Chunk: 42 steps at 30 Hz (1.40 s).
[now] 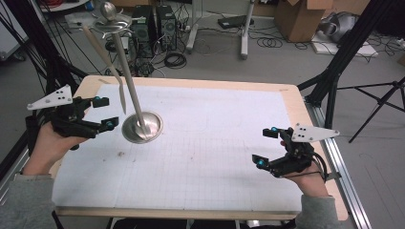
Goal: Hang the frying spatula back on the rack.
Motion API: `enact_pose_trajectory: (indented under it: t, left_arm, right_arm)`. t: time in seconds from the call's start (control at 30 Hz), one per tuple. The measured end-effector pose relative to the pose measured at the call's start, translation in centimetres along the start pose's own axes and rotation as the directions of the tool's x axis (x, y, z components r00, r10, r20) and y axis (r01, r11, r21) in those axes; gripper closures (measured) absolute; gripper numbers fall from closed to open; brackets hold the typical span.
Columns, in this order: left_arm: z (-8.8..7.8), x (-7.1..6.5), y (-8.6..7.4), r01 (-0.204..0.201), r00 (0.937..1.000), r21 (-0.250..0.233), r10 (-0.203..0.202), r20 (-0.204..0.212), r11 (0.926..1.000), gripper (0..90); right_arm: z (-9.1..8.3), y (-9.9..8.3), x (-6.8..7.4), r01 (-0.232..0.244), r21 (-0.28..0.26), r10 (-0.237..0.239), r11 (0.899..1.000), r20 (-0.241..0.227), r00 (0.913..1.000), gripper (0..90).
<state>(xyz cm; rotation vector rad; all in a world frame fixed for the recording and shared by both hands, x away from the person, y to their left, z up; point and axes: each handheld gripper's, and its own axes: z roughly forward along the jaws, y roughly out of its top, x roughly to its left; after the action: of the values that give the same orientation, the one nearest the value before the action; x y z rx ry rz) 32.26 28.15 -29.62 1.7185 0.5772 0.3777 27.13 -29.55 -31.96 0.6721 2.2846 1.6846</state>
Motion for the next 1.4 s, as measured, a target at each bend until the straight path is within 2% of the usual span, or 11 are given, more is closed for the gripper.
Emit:
enact_pose_trajectory:
  t: [0.3,0.4,0.6,0.83,1.0,1.13,1.27,1.4]
  left_arm:
    - [-0.6,-0.8,-1.7,0.004,0.9999,-0.02,-0.004,-0.01,0.9998,14.9]
    - [-0.6,-1.2,-2.3,-0.025,0.9993,-0.022,0.025,-0.029,0.9994,15.0]
    - [-0.7,-1.5,-3.5,-0.022,0.9995,-0.02,0.021,-0.022,0.9996,15.0]
    - [-1.4,-1.4,-4.8,0.001,0.9996,-0.026,-0.001,-0.027,0.9997,15.0]
    - [-1.9,-1.1,-6.3,0.022,0.9978,-0.015,-0.023,-0.062,0.9997,15.0]
    - [-2.4,-1.0,-7.2,0.033,0.9961,-0.016,-0.034,-0.081,0.9993,15.0]
    - [-3.1,-0.9,-8.1,0.045,0.9956,-0.02,-0.046,-0.081,0.9988,15.0]
    - [-3.7,-0.6,-8.8,0.071,0.993,-0.025,-0.073,-0.093,0.9972,15.0]
  right_arm:
    - [0.2,-0.1,0.0,-0.004,0.007,0.004,1.0,0.006,1.0,2.5]
    - [0.2,-0.2,0.0,-0.005,0.011,0.005,1.0,0.006,1.0,2.4]
    - [0.3,-0.3,-0.1,-0.004,0.013,0.004,1.0,0.008,1.0,2.5]
    - [0.5,-0.5,-0.3,-0.01,0.009,0.01,1.0,0.017,0.9998,2.4]
    - [0.7,-1.0,-0.6,-0.017,-0.009,0.017,1.0,0.029,0.9994,2.5]
    - [0.9,-1.5,-0.8,-0.026,-0.019,0.027,0.999,0.045,0.9986,2.4]
    - [1.1,-2.1,-1.1,-0.024,-0.024,0.025,0.999,0.062,0.9977,2.5]
    - [1.1,-2.7,-1.4,-0.029,-0.051,0.033,0.998,0.093,0.9952,2.4]
